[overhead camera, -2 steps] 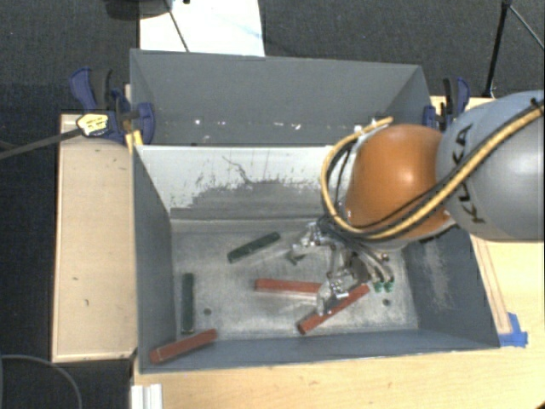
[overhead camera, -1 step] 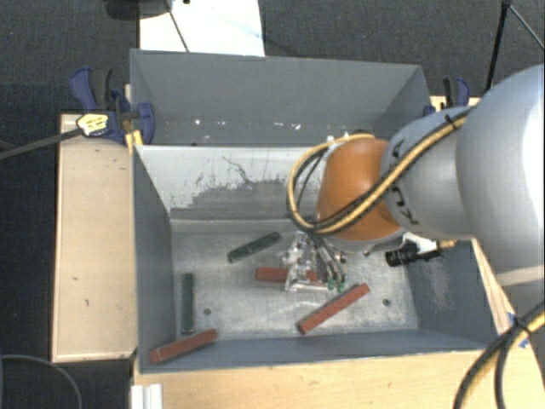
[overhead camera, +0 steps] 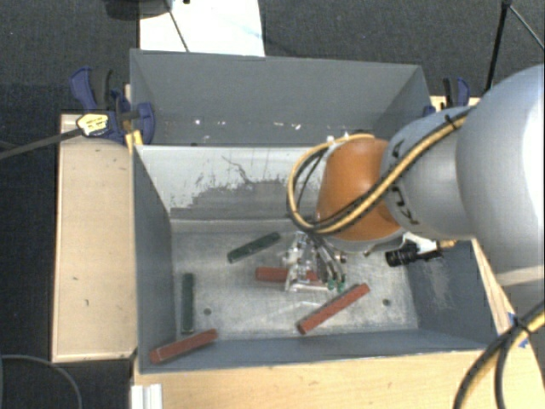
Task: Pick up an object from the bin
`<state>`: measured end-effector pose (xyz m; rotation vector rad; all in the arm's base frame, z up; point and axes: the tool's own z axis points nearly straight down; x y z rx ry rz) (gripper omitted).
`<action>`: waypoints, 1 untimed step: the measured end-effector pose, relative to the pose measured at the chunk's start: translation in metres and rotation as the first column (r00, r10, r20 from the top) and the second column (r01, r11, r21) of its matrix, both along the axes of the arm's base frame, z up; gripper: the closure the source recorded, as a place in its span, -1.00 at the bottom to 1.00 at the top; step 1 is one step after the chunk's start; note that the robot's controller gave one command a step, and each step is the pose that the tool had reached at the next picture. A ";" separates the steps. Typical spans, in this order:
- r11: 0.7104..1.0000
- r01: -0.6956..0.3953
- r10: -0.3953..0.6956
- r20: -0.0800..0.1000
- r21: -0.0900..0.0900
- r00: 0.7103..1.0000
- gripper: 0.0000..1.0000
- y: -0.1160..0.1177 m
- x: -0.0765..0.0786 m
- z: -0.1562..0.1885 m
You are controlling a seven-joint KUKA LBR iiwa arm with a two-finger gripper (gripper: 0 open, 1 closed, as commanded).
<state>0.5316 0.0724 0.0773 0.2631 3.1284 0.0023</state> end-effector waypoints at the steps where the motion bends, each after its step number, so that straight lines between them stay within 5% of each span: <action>1: 1.000 0.018 -0.018 0.002 -0.001 1.000 1.00 -0.002 0.007 0.159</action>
Offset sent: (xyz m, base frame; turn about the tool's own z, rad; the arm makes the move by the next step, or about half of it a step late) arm 0.0000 0.0000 0.0000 0.0000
